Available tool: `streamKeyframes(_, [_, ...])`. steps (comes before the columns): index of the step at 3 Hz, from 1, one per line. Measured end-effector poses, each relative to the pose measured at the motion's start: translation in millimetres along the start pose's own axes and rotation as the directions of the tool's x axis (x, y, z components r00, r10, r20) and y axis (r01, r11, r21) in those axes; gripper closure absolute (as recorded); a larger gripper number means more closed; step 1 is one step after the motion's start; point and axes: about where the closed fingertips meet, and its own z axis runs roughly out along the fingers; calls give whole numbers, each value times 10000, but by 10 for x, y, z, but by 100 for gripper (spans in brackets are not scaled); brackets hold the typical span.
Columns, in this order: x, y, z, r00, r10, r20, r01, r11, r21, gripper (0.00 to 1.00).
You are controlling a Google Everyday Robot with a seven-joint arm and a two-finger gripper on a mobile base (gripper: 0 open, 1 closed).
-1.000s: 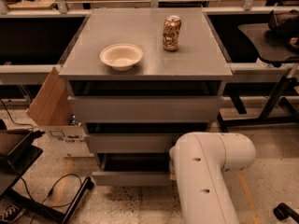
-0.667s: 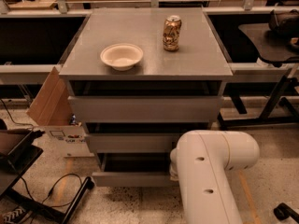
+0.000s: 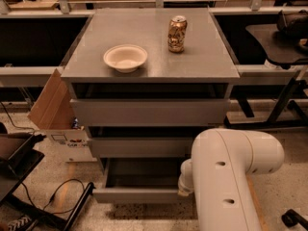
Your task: Open bottom drawer
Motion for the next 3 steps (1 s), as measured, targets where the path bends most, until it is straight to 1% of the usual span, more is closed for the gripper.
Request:
streamKeyframes(1, [-1, 0, -4, 10000, 0, 0, 0, 10000, 0, 82])
streamKeyframes(3, [-2, 5, -18, 10000, -1, -3, 1, 10000, -9, 37])
